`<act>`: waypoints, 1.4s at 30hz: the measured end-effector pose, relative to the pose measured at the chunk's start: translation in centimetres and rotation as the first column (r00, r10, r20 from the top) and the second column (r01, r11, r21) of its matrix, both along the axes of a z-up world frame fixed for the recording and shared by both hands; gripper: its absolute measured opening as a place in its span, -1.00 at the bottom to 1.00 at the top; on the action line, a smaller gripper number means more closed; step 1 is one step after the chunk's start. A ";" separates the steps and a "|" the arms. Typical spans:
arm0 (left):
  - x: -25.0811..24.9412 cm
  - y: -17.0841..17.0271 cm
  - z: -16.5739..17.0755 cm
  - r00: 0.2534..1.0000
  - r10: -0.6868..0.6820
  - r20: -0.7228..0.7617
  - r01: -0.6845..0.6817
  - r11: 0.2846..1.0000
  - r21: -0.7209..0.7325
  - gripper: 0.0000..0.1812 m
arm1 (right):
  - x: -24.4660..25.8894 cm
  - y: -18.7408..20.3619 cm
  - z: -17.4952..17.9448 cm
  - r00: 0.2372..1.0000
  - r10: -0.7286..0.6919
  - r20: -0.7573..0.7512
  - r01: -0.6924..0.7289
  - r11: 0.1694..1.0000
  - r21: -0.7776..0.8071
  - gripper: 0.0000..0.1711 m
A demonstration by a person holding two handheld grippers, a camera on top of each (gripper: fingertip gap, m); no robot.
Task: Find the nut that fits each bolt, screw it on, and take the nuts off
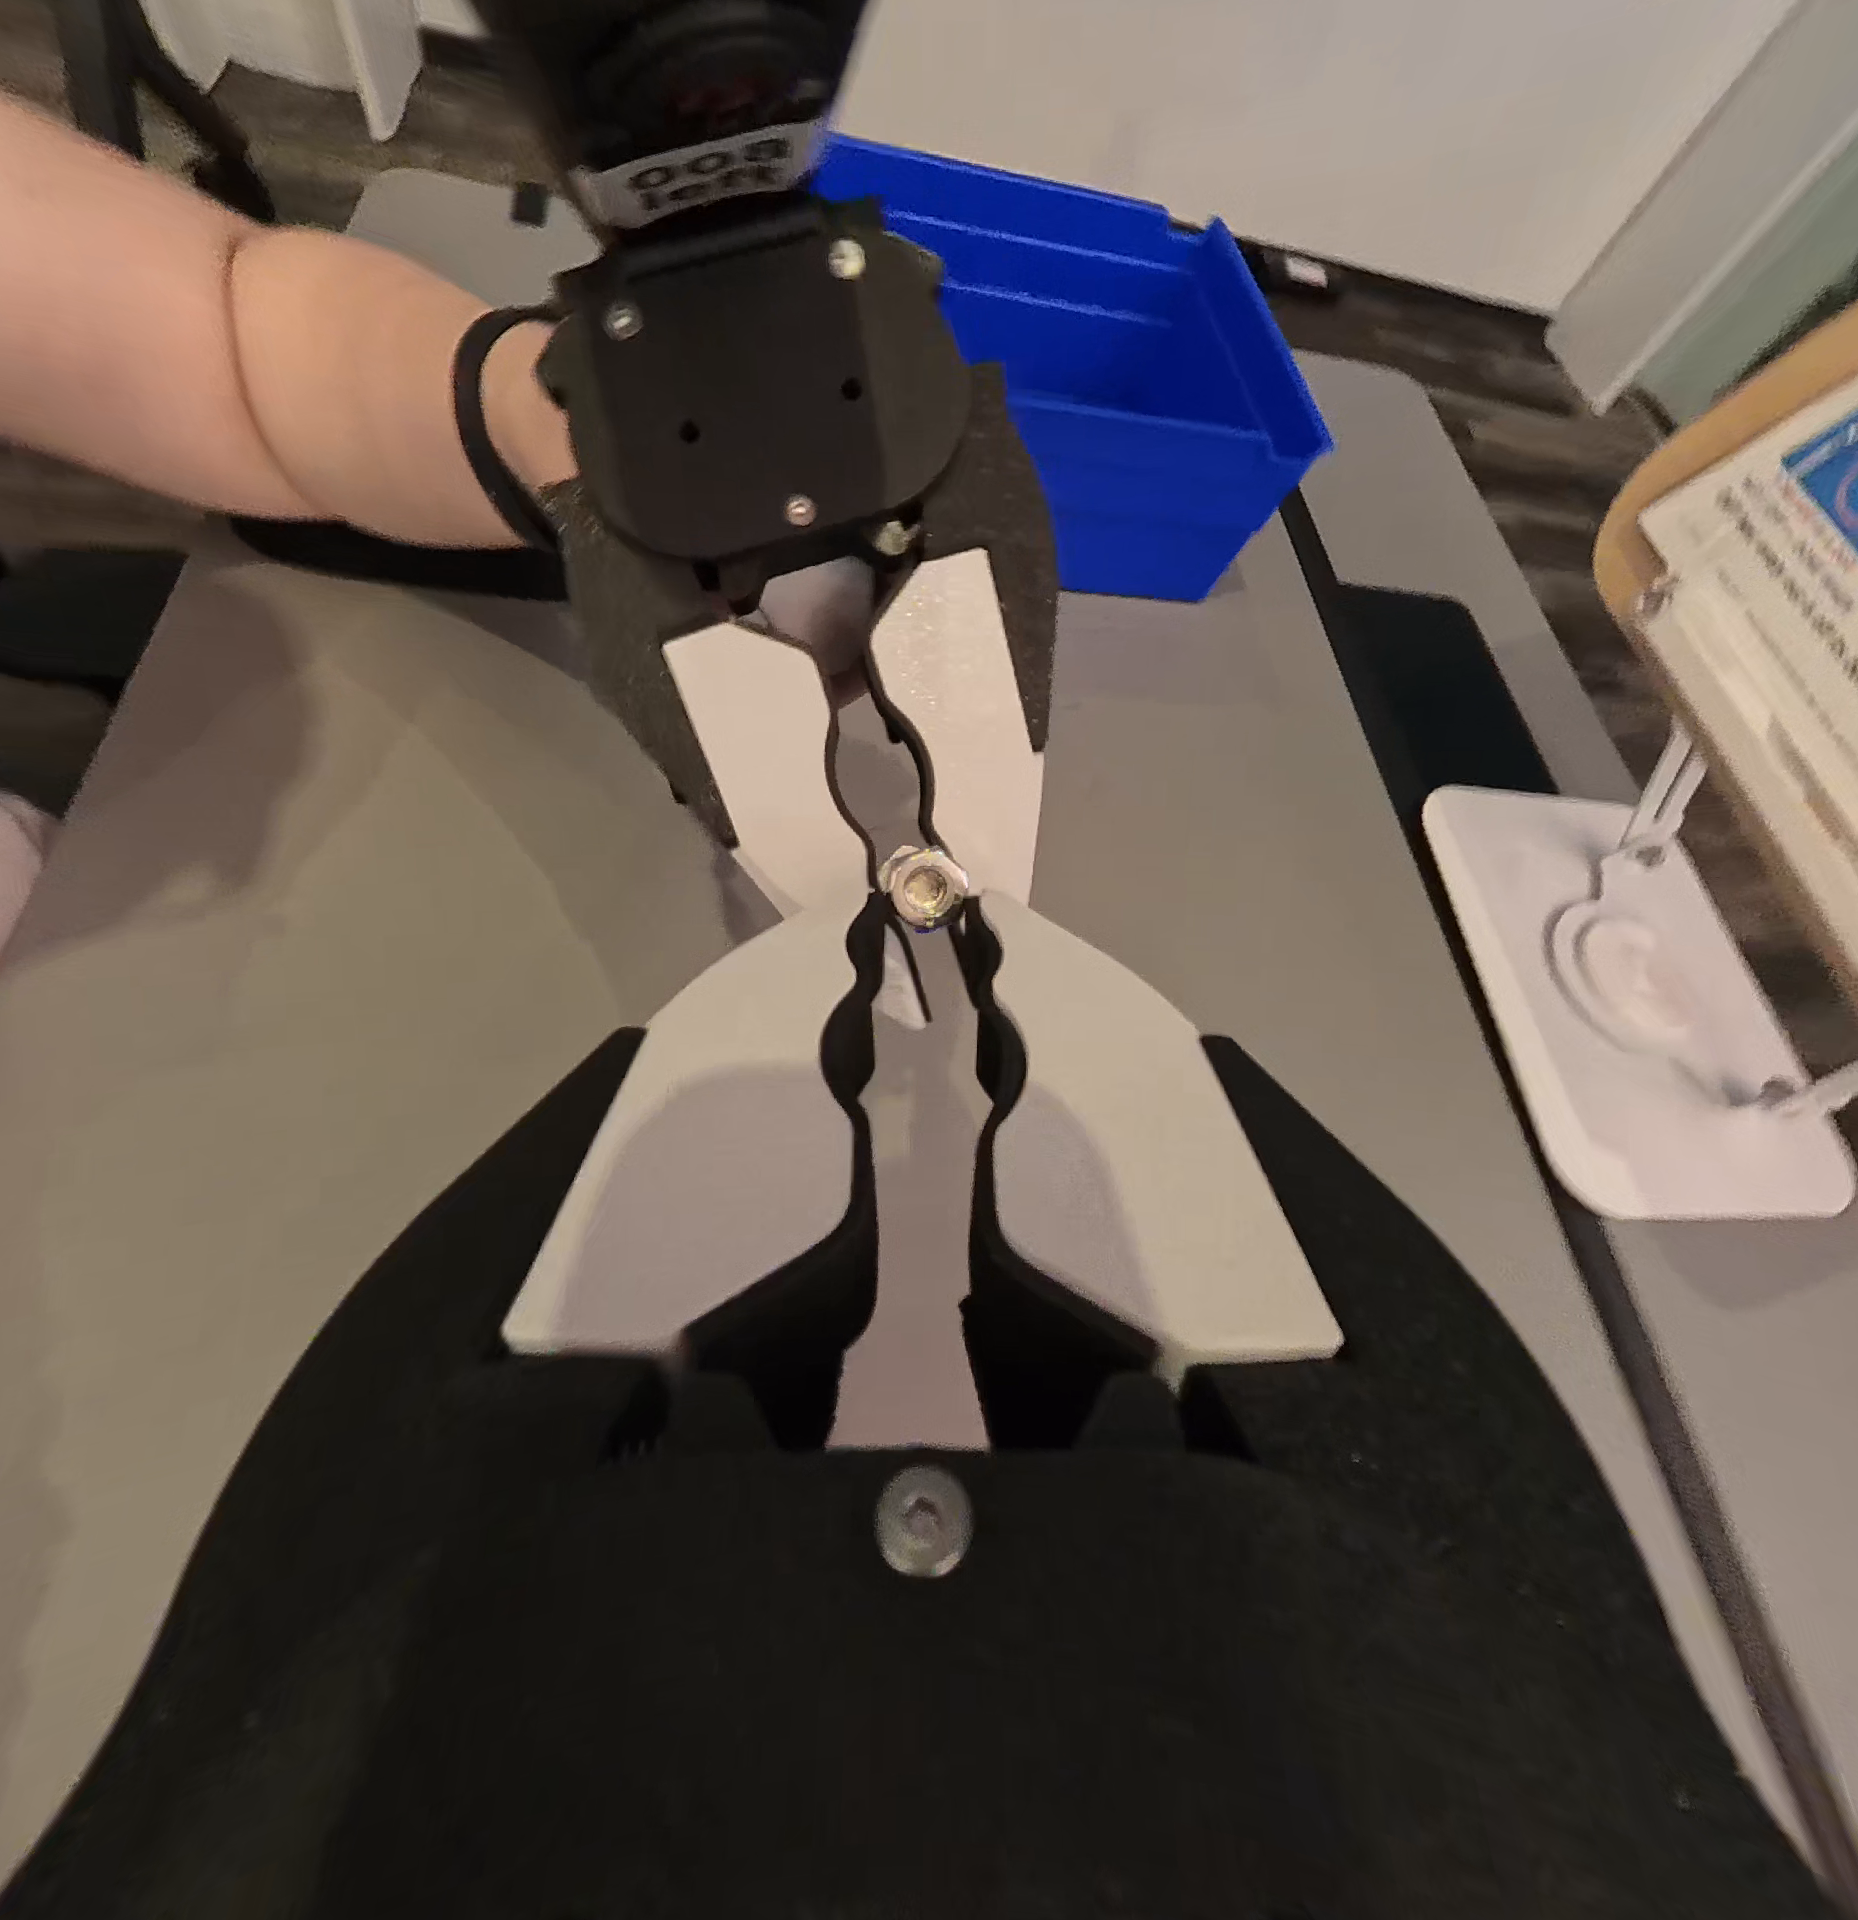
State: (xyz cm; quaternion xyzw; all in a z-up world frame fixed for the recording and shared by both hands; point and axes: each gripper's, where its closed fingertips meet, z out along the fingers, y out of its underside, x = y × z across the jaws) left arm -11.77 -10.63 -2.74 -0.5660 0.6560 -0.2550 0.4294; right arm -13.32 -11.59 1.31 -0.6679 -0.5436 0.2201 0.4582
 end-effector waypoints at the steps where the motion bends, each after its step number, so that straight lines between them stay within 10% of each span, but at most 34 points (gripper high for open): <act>1: -0.1 0.4 0.0 1.000 0.019 -0.002 -0.019 1.000 0.008 -0.90 | -0.1 0.3 0.0 0.999 -0.045 -0.014 0.044 0.998 -0.046 -0.84; 8: -0.4 1.1 -0.1 0.999 0.052 0.000 -0.052 0.999 -0.014 -0.90 | -0.4 1.1 0.0 0.977 -0.194 -0.085 0.175 0.965 -0.196 -0.84; 26: -0.2 -5.4 2.6 0.934 -0.304 0.186 0.346 0.900 -0.265 -0.90 | -1.7 -3.4 2.3 0.979 0.196 -0.049 -0.188 0.973 0.131 -0.78; 42: -0.7 -1.0 3.6 0.972 -0.098 0.215 0.146 0.964 -0.222 -0.90 | -1.1 0.0 2.3 0.988 -0.121 -0.100 0.121 0.993 -0.006 -0.81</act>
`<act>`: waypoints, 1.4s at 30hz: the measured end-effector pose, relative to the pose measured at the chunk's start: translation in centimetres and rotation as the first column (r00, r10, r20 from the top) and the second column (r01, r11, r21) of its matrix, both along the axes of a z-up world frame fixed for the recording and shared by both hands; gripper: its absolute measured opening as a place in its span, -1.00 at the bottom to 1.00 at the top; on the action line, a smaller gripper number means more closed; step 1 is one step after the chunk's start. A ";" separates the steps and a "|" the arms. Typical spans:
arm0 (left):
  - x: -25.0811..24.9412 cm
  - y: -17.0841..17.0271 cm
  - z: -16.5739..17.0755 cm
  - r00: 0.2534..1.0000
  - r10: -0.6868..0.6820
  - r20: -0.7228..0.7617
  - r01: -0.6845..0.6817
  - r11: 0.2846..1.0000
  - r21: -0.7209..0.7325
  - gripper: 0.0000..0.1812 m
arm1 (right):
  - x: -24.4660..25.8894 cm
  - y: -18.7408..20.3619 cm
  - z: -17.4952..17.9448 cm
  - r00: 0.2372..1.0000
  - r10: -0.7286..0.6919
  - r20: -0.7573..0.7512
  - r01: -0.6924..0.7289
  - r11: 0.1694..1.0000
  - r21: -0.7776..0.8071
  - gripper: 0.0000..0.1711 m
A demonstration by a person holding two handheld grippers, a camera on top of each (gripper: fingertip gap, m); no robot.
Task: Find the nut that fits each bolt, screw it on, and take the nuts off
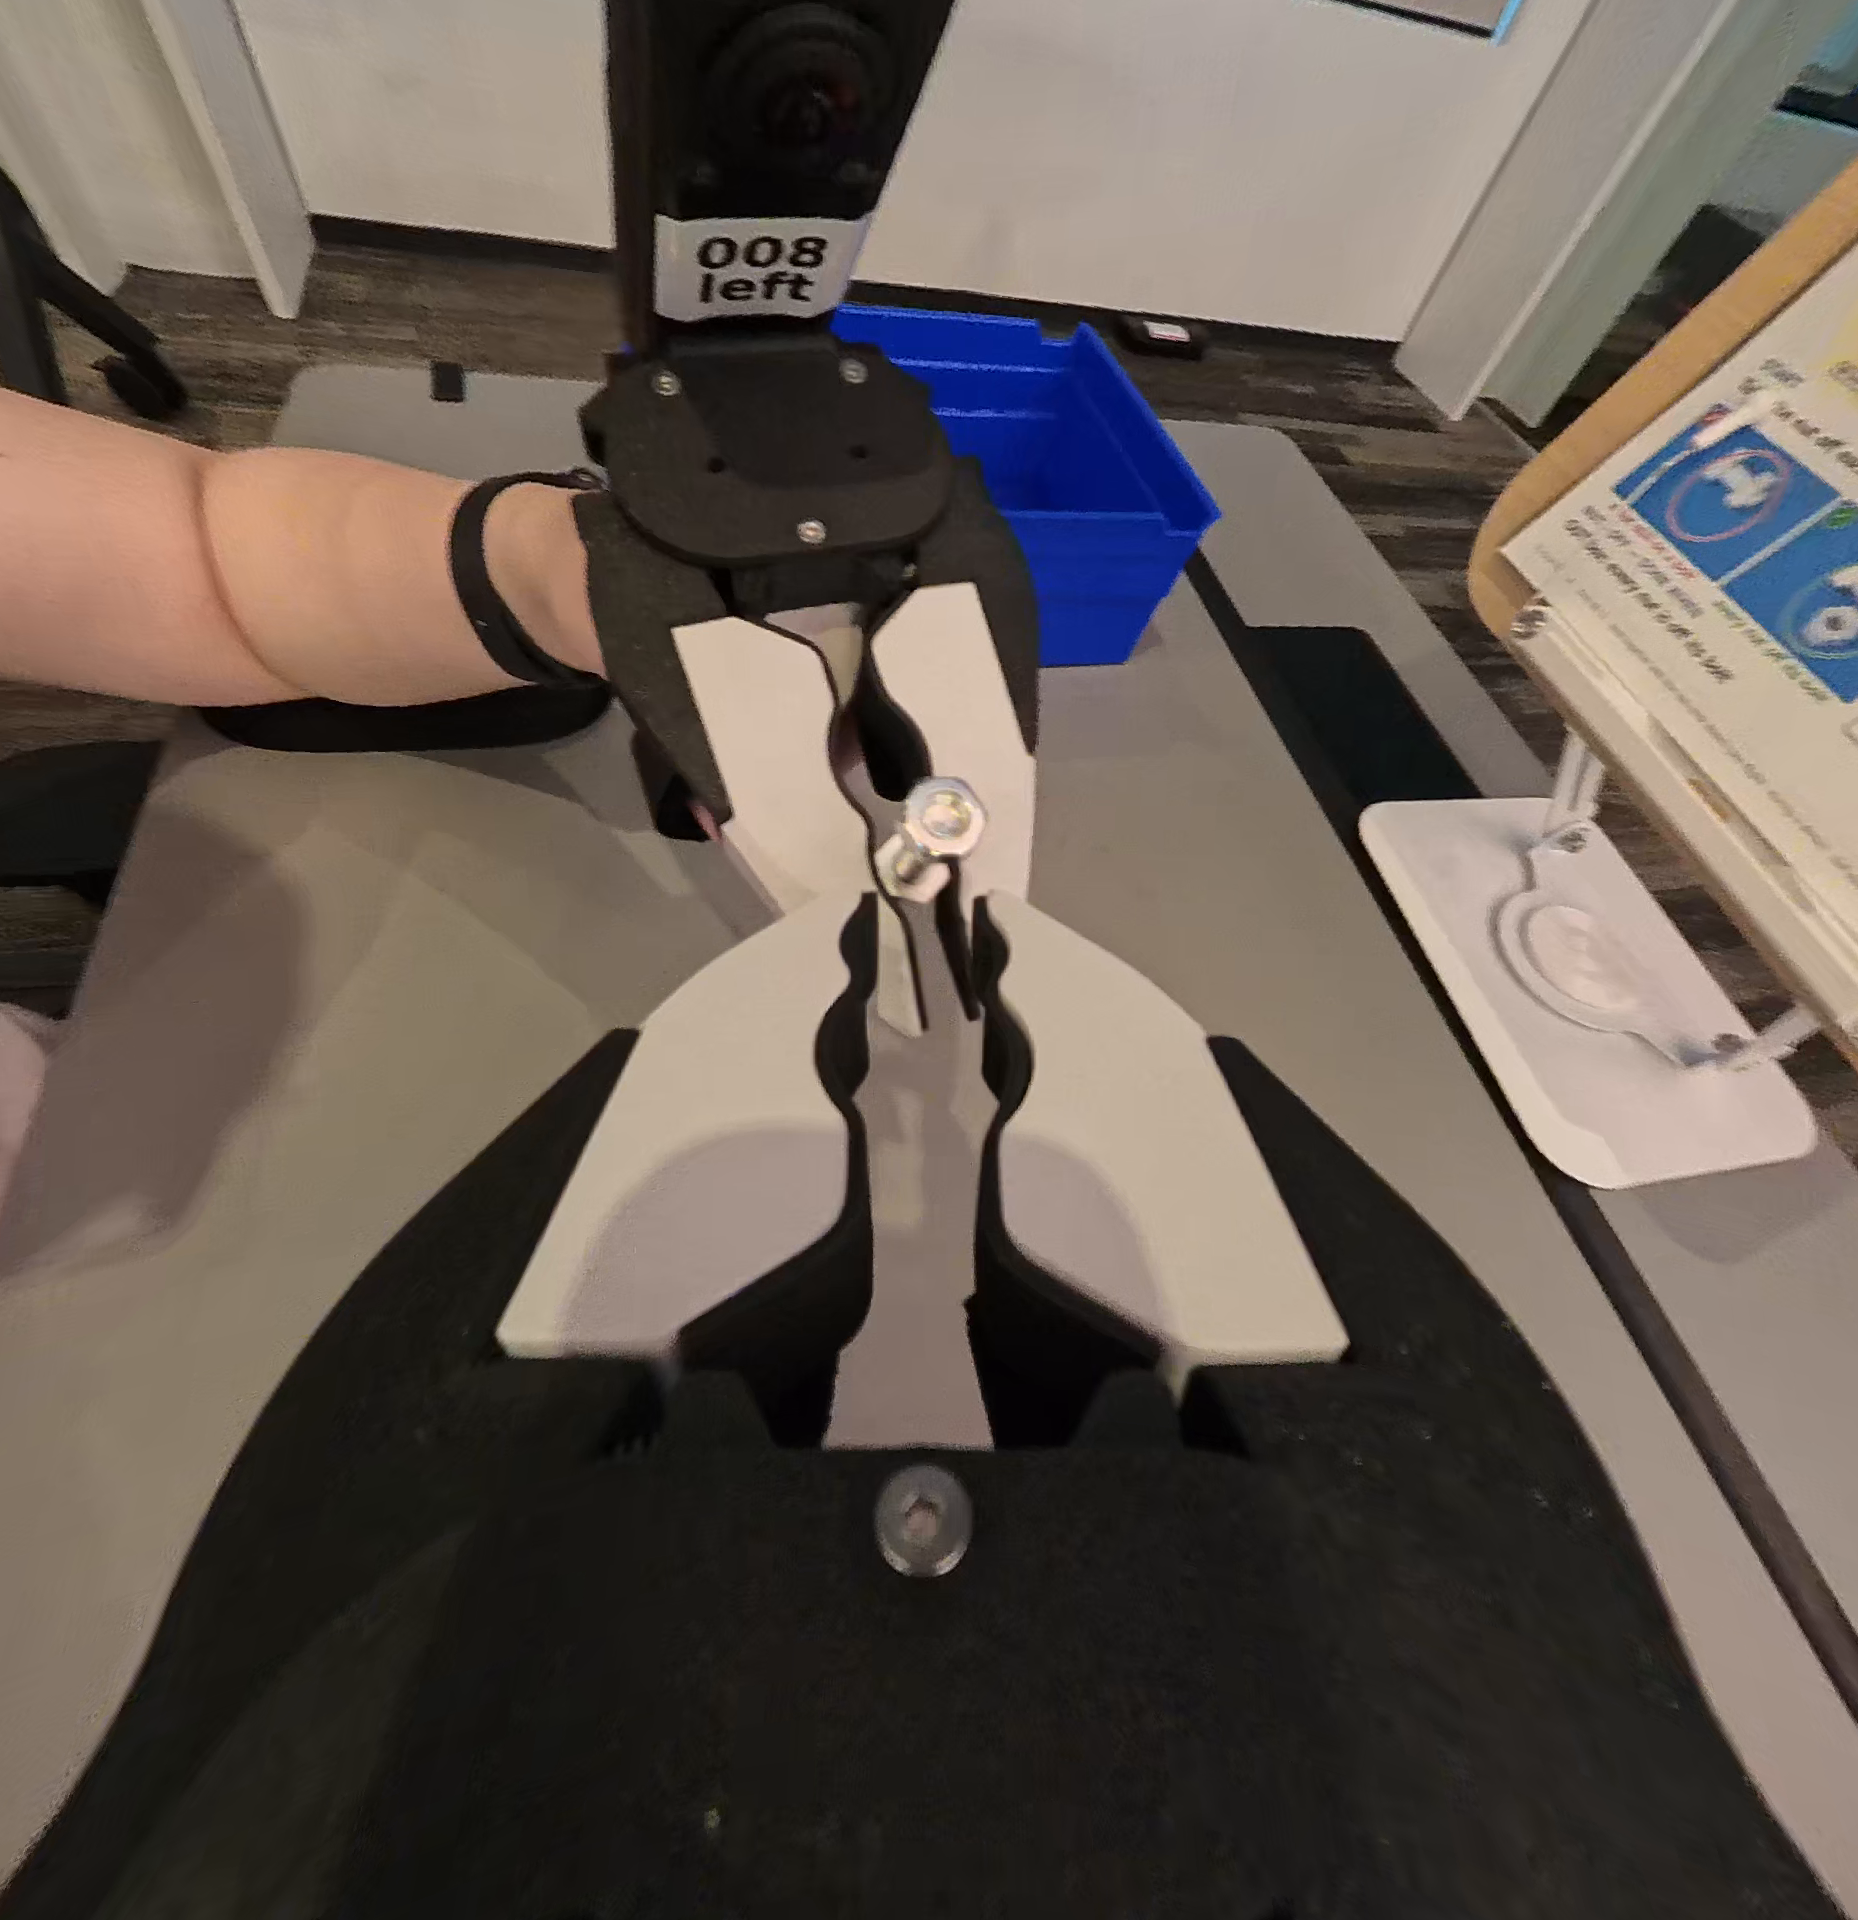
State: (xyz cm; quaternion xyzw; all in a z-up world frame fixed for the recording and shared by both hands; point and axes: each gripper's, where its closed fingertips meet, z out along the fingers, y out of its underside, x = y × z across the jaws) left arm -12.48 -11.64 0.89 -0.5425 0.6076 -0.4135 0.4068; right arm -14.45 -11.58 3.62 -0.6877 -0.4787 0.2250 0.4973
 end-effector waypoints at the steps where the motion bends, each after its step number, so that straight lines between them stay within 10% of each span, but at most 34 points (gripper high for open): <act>1: 0.0 -0.1 0.0 1.000 -0.005 0.000 0.005 1.000 0.003 -0.90 | 0.1 0.1 0.0 1.000 -0.009 0.001 0.009 1.000 0.005 -0.79; 42: 4.2 -4.1 7.7 0.962 -0.169 0.212 0.172 0.985 0.007 -0.90 | 1.5 -3.1 5.6 0.984 0.059 -0.169 -0.064 0.998 -0.026 -0.25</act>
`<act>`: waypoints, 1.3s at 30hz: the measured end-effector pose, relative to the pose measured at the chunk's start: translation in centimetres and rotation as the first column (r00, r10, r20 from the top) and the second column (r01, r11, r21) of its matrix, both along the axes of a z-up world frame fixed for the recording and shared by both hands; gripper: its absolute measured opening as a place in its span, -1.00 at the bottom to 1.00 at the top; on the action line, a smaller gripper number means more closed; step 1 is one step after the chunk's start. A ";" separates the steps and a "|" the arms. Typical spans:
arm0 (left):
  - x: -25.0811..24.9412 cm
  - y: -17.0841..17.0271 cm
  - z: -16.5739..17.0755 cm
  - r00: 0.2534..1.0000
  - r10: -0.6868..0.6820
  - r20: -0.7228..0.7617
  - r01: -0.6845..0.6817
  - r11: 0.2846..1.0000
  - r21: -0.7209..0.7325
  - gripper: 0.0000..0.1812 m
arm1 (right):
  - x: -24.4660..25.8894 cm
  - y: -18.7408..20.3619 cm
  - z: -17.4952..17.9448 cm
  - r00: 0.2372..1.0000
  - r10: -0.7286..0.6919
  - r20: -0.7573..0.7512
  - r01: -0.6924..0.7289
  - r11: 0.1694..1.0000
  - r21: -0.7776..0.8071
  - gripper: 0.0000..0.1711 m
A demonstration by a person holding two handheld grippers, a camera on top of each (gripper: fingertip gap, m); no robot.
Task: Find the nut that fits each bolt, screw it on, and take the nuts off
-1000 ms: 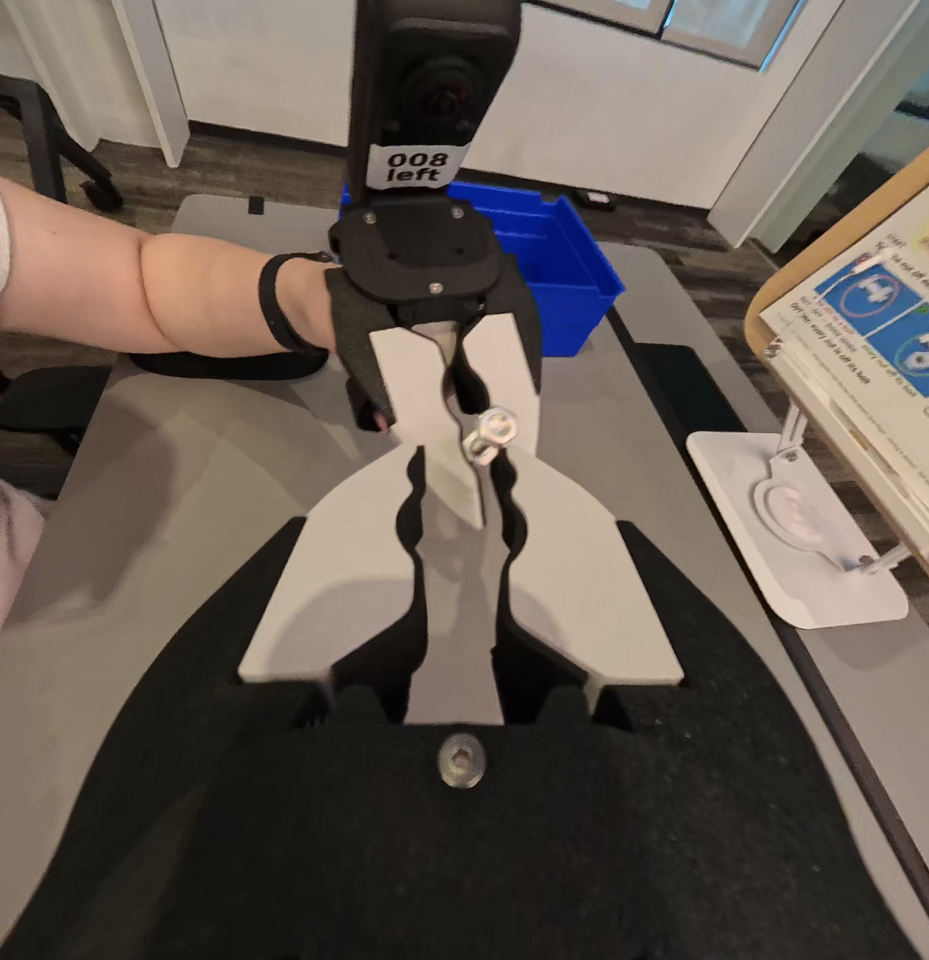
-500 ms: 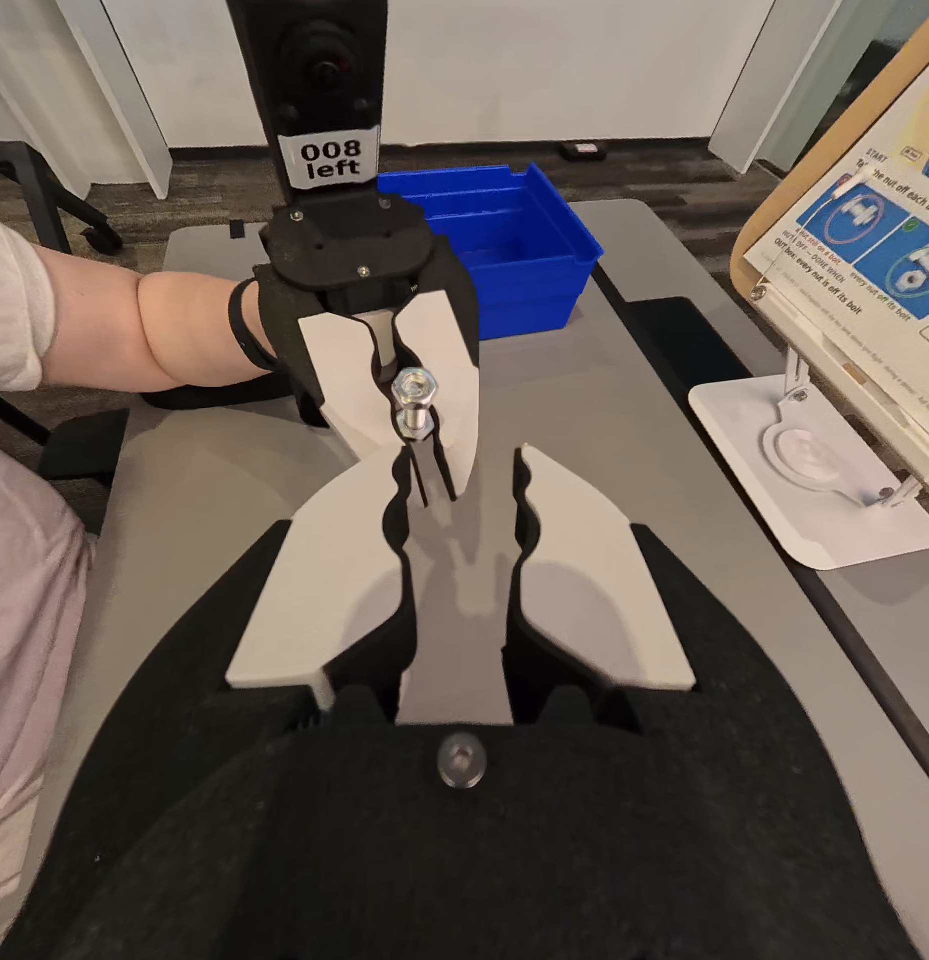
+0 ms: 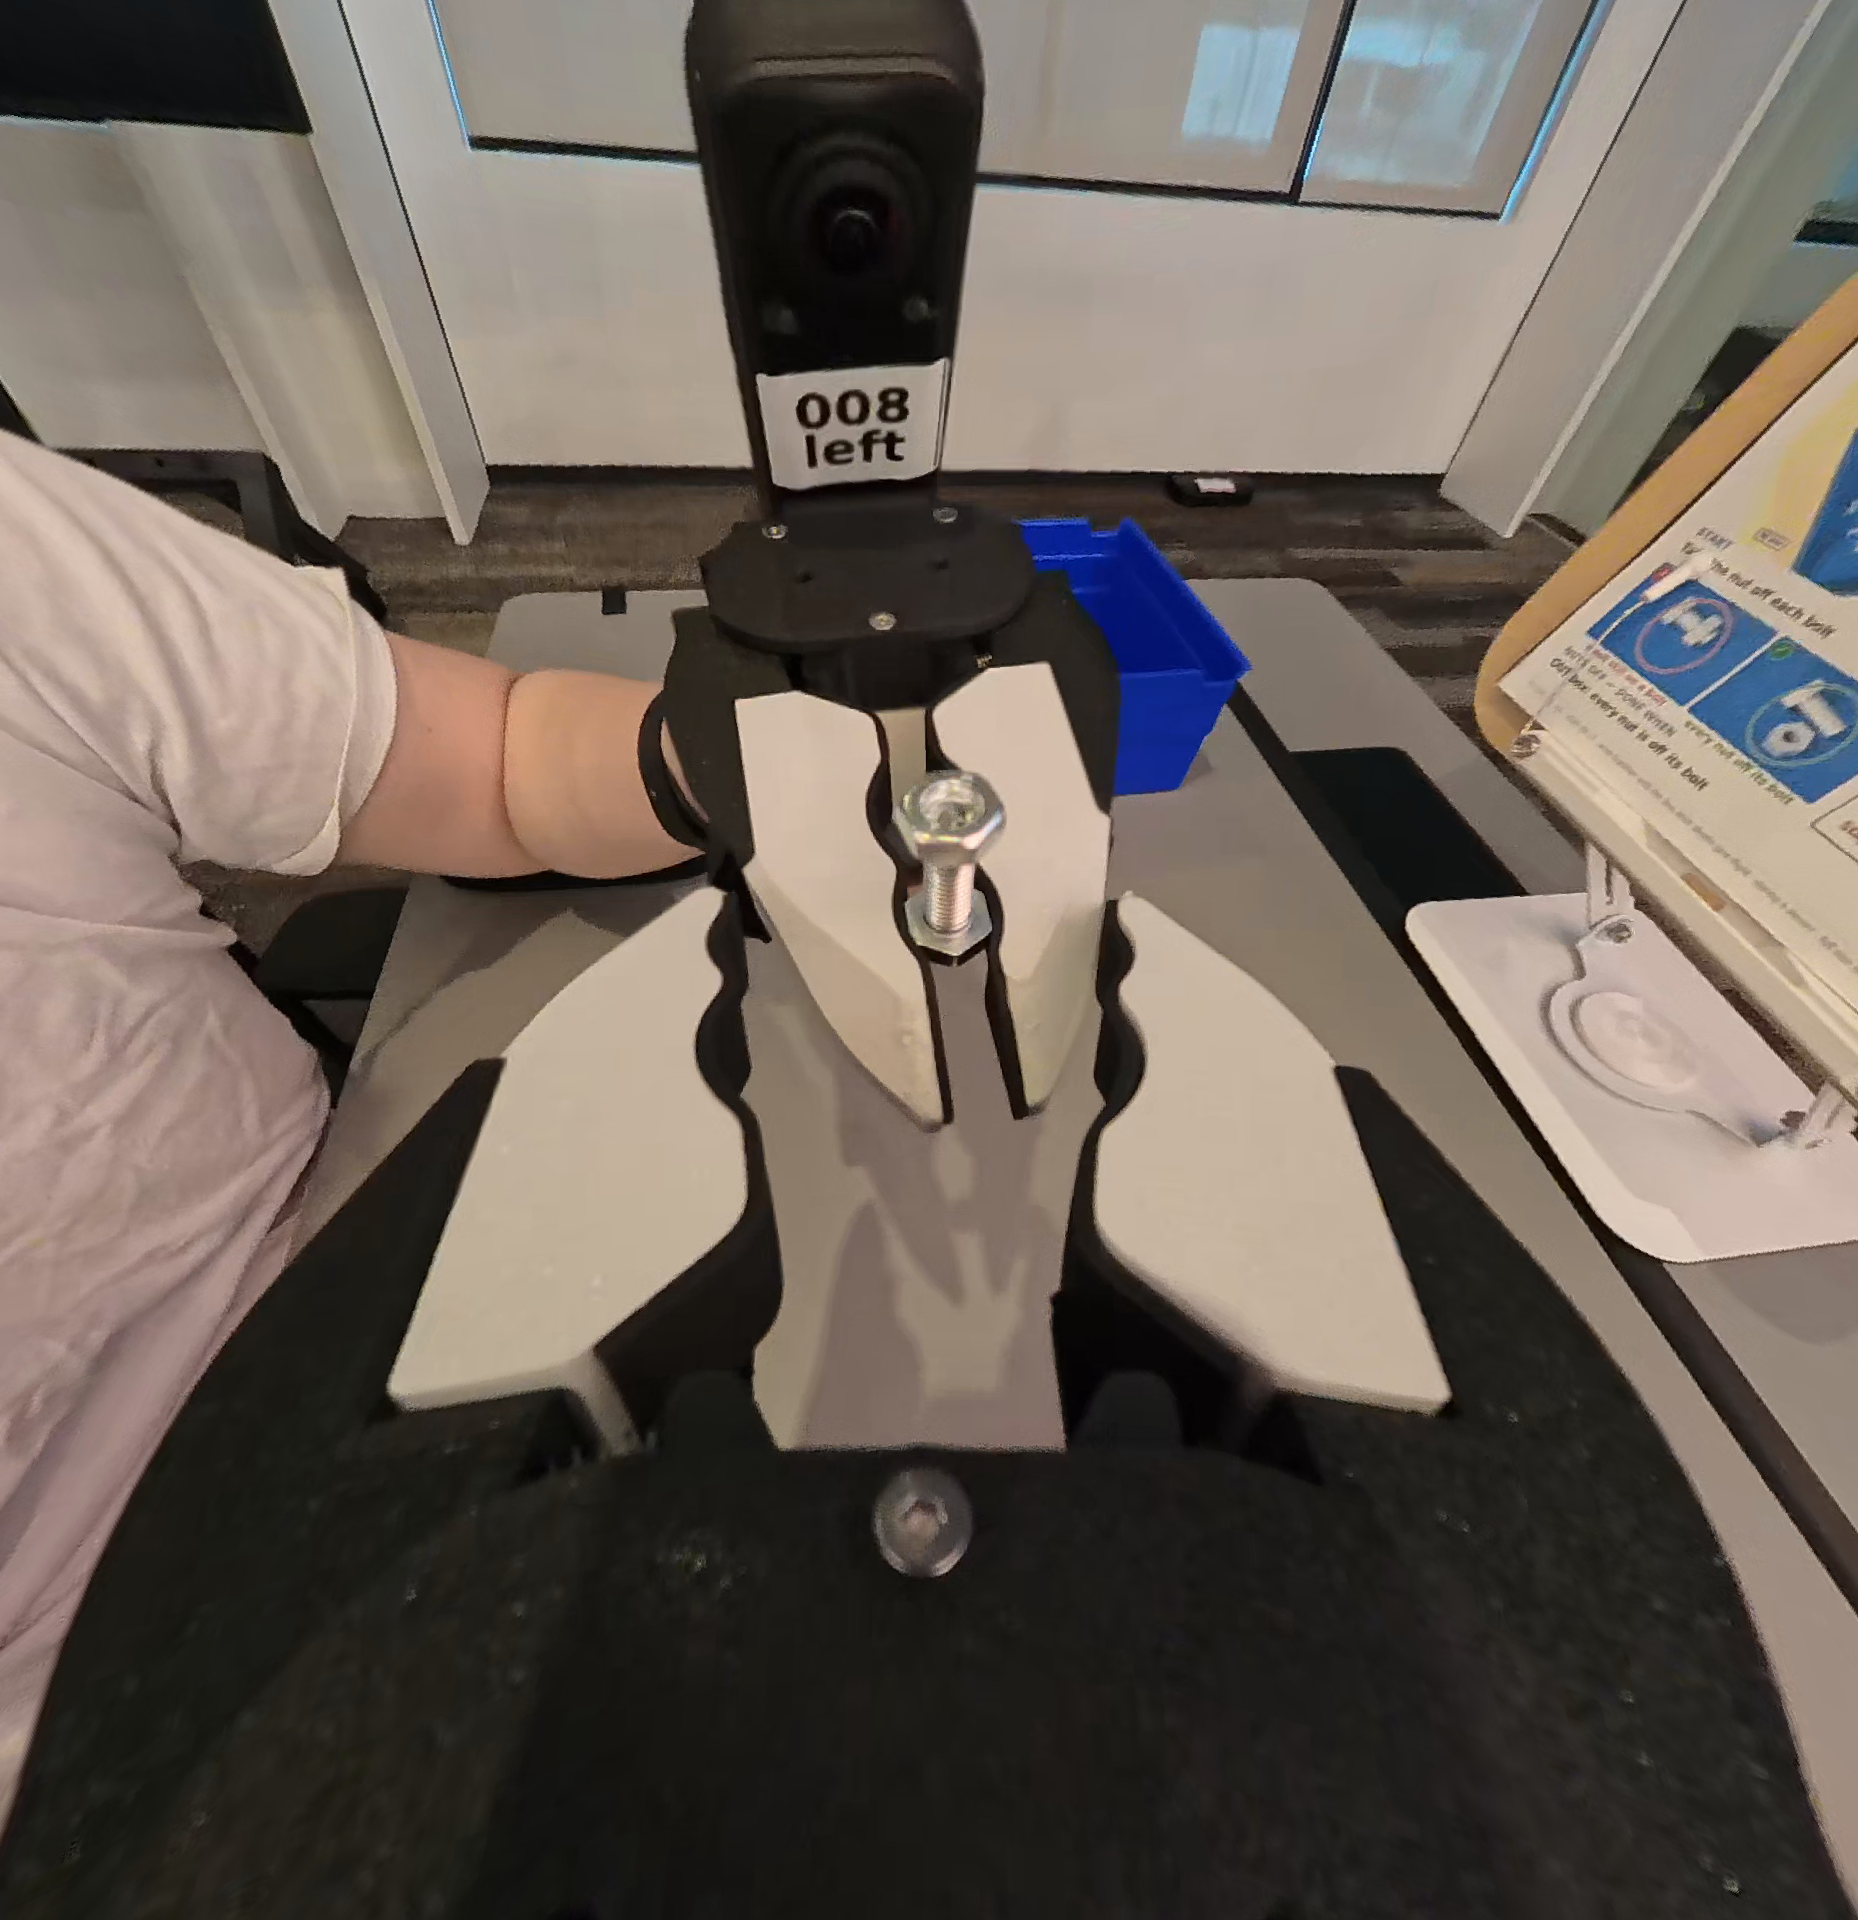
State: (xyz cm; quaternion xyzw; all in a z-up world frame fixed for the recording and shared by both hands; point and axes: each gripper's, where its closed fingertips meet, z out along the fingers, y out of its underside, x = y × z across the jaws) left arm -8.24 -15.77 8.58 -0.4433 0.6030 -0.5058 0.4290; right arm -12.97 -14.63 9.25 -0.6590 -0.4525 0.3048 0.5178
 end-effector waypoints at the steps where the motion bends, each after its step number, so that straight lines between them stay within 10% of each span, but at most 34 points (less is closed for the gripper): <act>1: 0.1 0.0 -0.1 1.000 0.001 -0.001 -0.001 1.000 0.003 -0.90 | 0.2 0.1 -0.1 1.000 -0.009 -0.006 0.009 1.000 -0.002 -0.24; 26: -0.7 1.3 -3.6 0.999 -0.019 -0.051 0.018 1.000 -0.021 -0.90 | 0.8 1.2 2.0 0.952 0.083 -0.294 -0.050 0.991 0.120 -0.28; 39: -1.0 1.8 -2.8 1.000 0.022 -0.020 -0.021 0.999 0.031 -0.90 | -1.8 0.0 0.0 0.979 0.154 -0.133 -0.123 0.968 0.218 -0.25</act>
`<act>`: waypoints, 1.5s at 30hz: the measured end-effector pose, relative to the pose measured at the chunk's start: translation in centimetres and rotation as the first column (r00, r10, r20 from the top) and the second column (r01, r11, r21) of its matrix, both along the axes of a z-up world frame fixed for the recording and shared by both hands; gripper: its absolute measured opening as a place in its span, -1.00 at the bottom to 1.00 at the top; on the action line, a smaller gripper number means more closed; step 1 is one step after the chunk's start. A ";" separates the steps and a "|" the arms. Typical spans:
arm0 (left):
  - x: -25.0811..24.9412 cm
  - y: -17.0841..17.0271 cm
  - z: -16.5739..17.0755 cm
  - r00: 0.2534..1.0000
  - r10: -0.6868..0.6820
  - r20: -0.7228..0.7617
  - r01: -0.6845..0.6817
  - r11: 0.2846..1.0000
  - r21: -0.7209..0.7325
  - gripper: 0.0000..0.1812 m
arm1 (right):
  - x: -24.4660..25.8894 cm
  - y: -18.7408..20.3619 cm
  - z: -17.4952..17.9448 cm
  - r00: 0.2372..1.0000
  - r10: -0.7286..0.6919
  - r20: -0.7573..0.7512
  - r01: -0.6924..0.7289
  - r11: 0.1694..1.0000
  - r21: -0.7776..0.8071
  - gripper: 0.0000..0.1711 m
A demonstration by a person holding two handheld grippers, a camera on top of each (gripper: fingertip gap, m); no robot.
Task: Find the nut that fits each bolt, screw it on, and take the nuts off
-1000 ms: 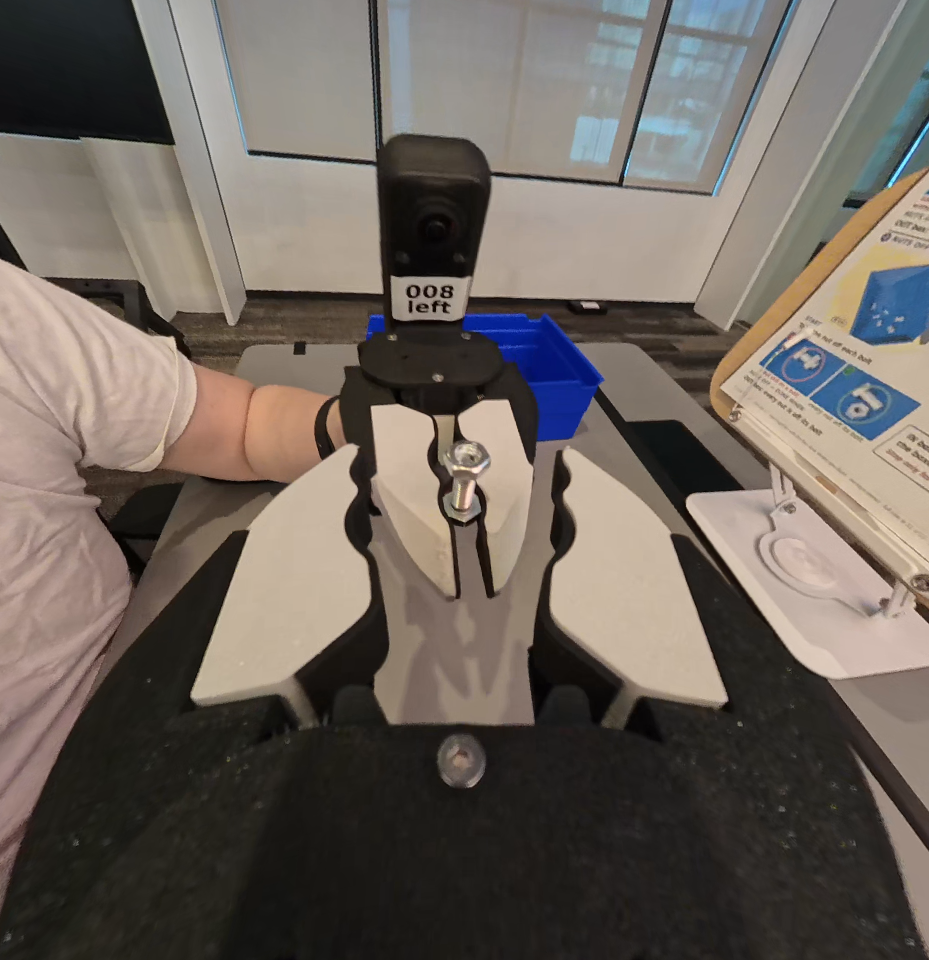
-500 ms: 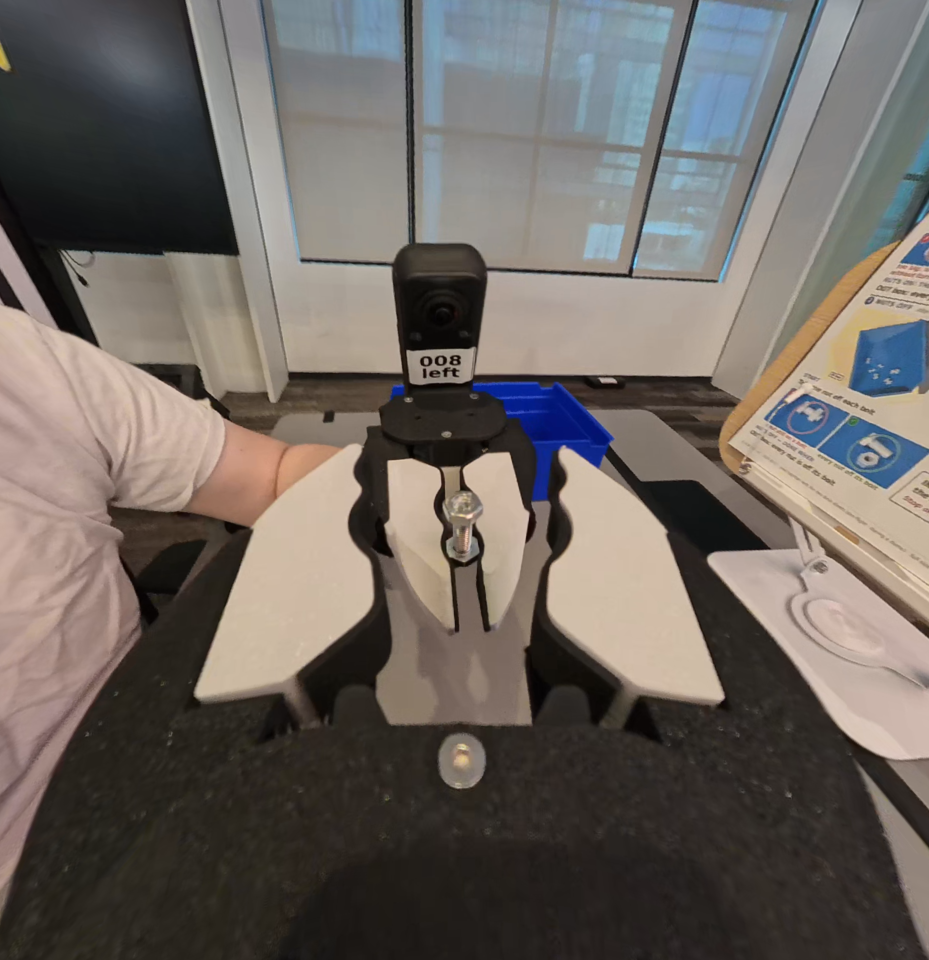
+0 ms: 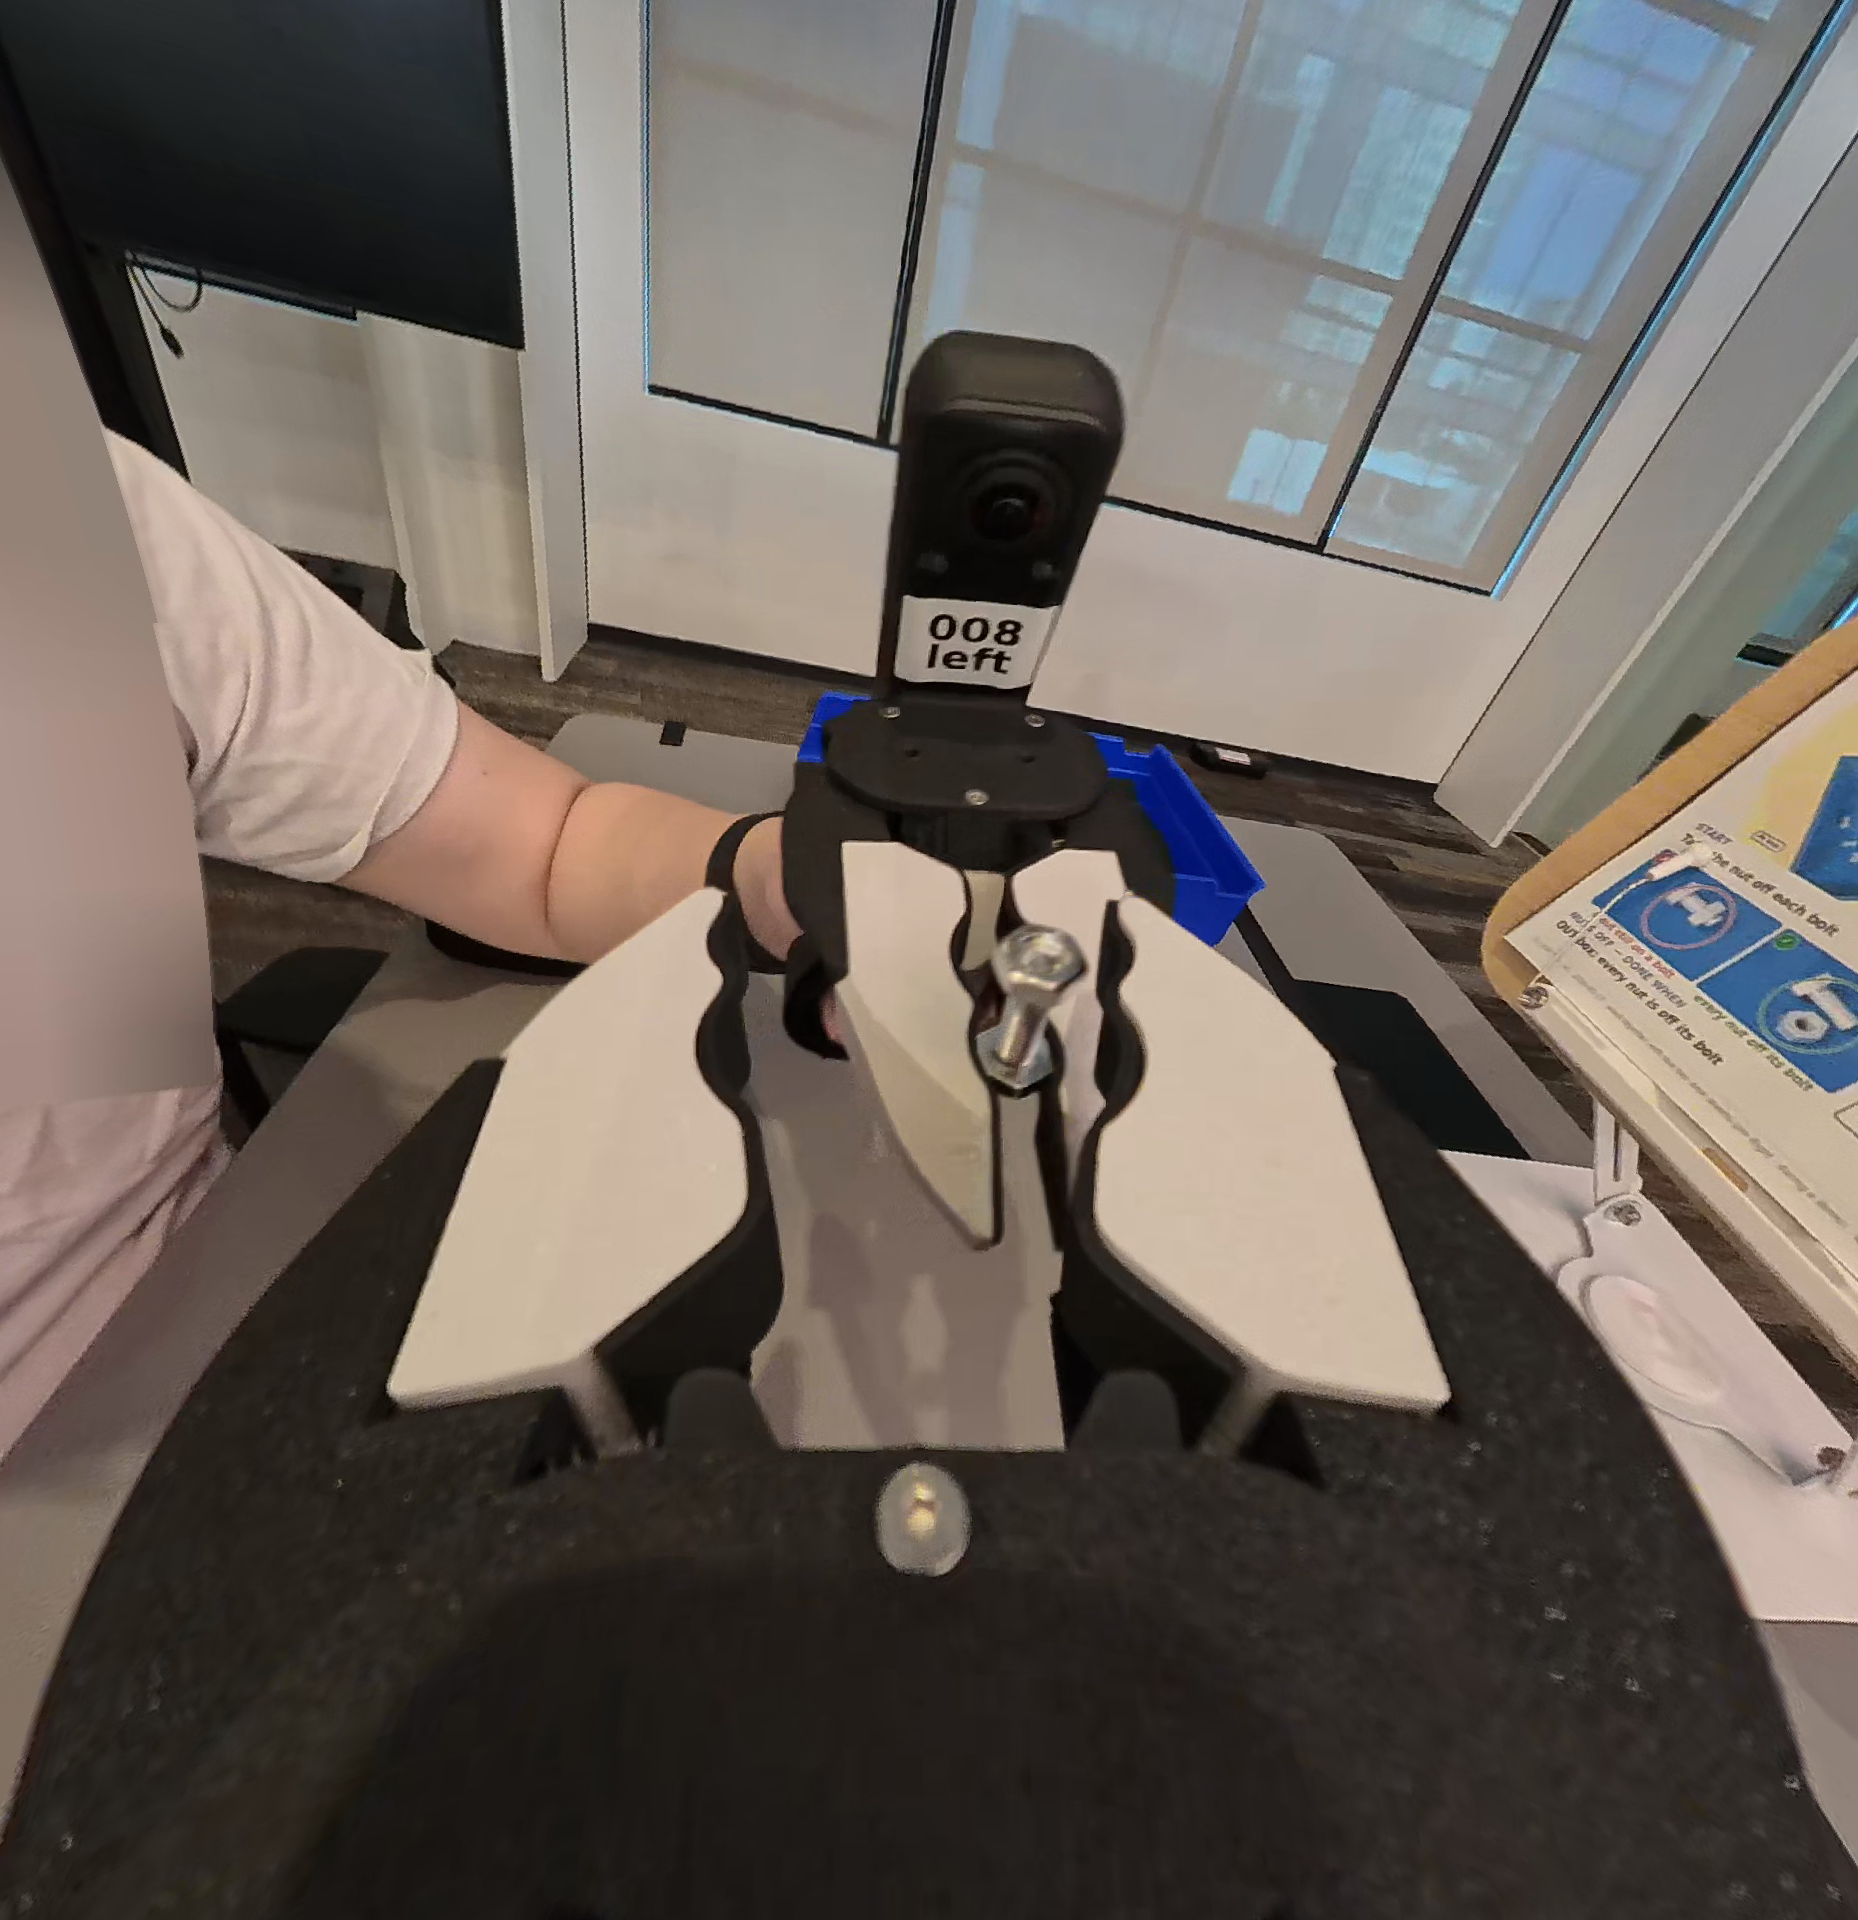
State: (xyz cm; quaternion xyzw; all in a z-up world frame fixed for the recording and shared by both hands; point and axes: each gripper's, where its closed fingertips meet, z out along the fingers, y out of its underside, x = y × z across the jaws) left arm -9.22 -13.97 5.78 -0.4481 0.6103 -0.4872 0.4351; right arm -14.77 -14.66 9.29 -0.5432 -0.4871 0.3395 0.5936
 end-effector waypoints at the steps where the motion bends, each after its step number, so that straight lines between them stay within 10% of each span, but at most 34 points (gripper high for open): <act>1: -0.1 0.2 0.2 1.000 0.002 0.008 -0.002 1.000 -0.007 -0.90 | -0.1 0.0 -0.1 1.000 -0.005 0.011 0.005 1.000 0.002 -0.23; 45: -0.5 0.7 1.4 0.998 0.041 0.052 -0.039 0.998 -0.045 -0.90 | -0.8 0.2 0.2 0.999 -0.031 -0.035 0.030 0.999 -0.027 -0.11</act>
